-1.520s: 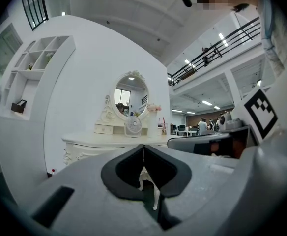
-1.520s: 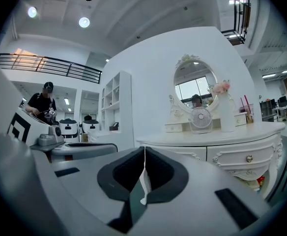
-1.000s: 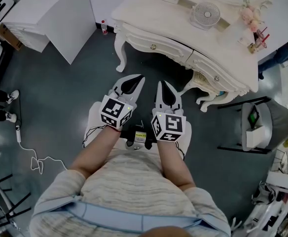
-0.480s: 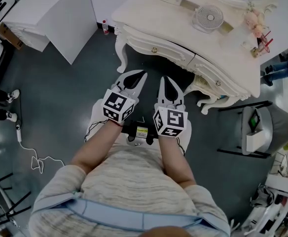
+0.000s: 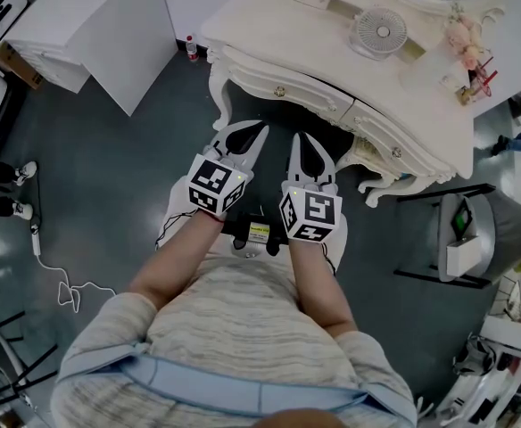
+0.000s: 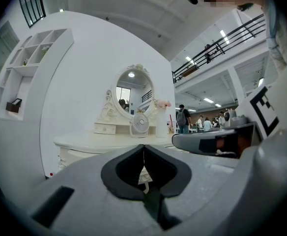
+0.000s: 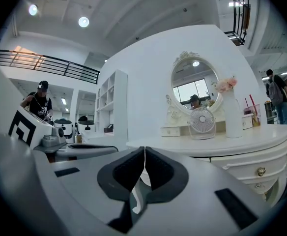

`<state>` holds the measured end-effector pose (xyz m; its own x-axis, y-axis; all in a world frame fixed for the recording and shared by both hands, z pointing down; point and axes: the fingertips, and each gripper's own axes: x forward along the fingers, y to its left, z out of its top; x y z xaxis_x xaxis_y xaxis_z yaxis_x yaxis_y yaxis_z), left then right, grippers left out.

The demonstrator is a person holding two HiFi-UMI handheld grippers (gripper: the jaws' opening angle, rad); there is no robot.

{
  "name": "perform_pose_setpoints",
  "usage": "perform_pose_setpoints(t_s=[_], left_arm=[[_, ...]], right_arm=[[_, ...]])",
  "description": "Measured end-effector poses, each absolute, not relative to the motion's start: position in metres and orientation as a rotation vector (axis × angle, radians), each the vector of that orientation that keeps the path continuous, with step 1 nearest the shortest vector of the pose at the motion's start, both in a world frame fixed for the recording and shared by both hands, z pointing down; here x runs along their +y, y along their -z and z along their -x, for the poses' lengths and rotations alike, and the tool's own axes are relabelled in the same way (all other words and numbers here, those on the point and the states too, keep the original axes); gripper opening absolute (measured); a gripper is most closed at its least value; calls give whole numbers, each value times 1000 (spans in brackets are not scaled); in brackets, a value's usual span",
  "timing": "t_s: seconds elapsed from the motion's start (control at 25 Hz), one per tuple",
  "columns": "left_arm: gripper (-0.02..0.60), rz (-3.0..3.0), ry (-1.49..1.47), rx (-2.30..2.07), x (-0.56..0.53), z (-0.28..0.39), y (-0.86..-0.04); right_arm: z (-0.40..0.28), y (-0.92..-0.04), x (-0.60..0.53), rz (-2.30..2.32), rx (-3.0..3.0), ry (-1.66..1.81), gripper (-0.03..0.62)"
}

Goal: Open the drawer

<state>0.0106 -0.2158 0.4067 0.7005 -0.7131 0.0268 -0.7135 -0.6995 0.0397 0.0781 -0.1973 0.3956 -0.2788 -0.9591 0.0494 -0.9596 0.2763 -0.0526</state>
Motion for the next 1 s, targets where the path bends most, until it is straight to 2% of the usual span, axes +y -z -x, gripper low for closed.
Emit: perform_pose_setpoints(t_s=[0.64,1.0], left_arm=[[12,-2799,-11,-1148,-223,-15,-413],[14,-2867,-155,-1037,-239,-34,-409]], right_arm=[[-77,-396,-204,-1868,-2501,-103,9],[-81,-395,-203,-1888,-2498,-104,9]])
